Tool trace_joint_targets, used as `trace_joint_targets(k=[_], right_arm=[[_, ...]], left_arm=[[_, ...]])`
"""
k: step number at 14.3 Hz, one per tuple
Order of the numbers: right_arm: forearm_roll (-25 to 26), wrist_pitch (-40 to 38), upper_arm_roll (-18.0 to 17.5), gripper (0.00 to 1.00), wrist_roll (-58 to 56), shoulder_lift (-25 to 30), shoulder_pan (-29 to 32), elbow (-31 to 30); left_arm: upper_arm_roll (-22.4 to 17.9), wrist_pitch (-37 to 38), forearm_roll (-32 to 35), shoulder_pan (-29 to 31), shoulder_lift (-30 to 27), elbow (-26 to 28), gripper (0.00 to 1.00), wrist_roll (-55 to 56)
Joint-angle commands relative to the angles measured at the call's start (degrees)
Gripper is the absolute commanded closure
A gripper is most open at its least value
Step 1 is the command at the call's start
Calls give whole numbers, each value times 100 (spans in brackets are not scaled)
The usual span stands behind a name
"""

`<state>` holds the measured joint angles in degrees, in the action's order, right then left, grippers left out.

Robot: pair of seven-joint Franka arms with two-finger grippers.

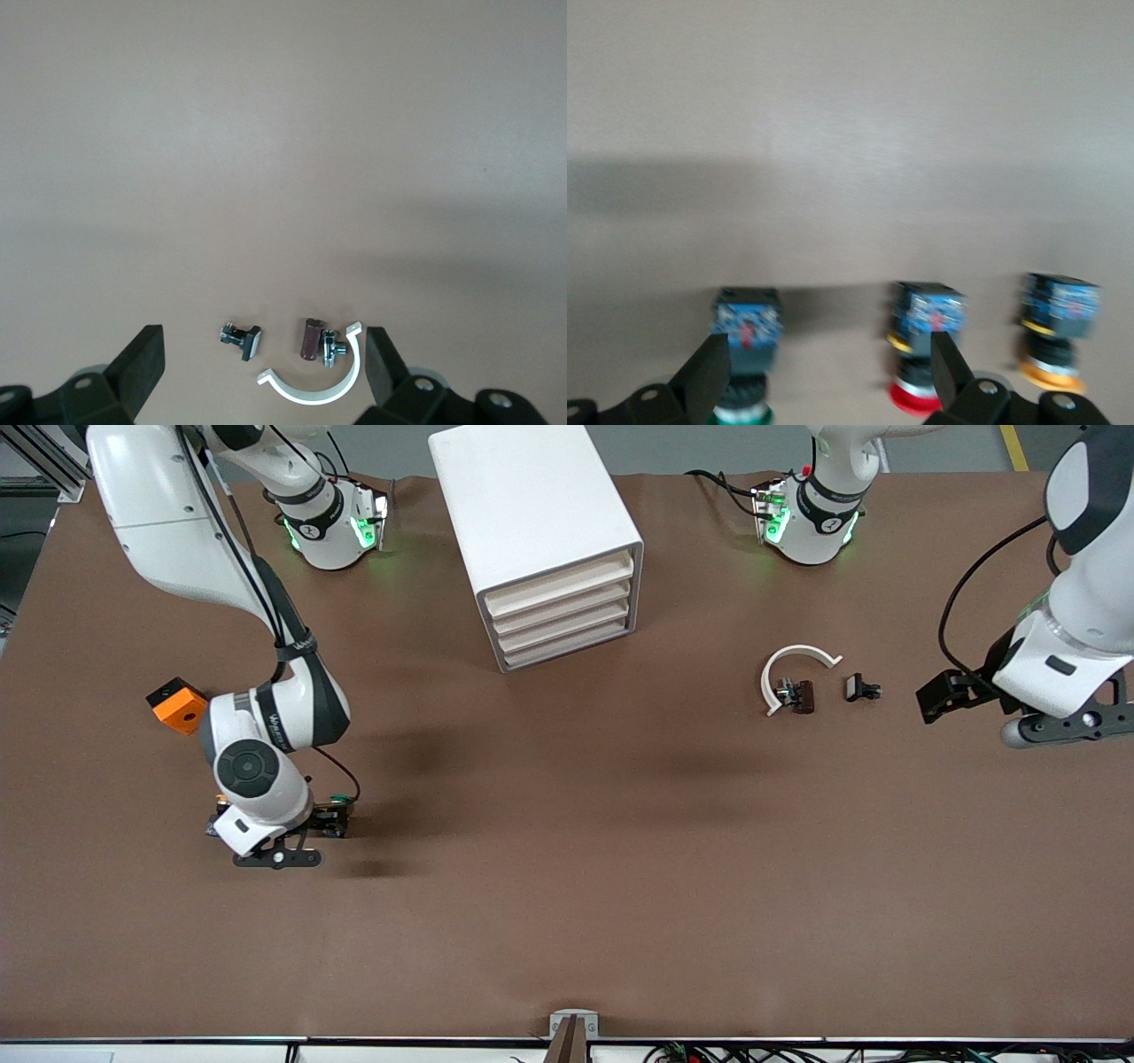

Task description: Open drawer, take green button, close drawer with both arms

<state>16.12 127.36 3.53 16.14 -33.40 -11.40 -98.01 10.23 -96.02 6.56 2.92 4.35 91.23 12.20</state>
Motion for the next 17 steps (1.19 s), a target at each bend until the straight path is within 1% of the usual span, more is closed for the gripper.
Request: trace_joint_targets(k=[1, 2, 3, 5, 7, 9, 11, 13, 14, 16, 17], right_arm=[[-572, -867, -80, 0, -750, 525, 147, 159], [-802, -1228, -63, 0, -1049, 649, 243, 308], [-943, -1684, -63, 0, -1287, 798, 357, 466], [-1015, -2274, -71, 0, -1421, 1132, 533, 625], [-1058, -2714, -80, 0, -1421, 1553, 656, 634], [-1444, -3154, -54, 0, -1517, 1923, 814, 704], [-1463, -3541, -36, 0, -1815, 2117, 955, 906], [-1498, -3735, -45, 0, -1939, 2249, 1157, 1038], [-1550, -3797, -45, 0, -1896, 2328, 1158, 1047], [-1569, -3885, -45, 0, -1922, 2408, 1158, 1196], [-1560, -4016, -45, 0, -1905, 2373, 1158, 1441]], left_arm=[[-309, 389, 12, -220, -390, 35, 0, -566], [-537, 408, 3, -369, -469, 35, 0, -866], [-661, 487, -6, -423, -557, 44, 0, -939], [-671, 776, -180, -389, -689, 53, 0, -913], [-671, 804, -348, -371, -821, 79, 0, -939], [-662, 795, -384, -371, -953, 193, 0, -931], [-662, 804, -393, -371, -1076, 333, 0, -939], [-662, 804, -463, -371, -1234, 448, 0, -939], [-654, 795, -463, -379, -1296, 466, 0, -931], [-636, 769, -463, -388, -1244, 448, 0, -930], [-636, 743, -463, -388, -1209, 405, 0, -930]])
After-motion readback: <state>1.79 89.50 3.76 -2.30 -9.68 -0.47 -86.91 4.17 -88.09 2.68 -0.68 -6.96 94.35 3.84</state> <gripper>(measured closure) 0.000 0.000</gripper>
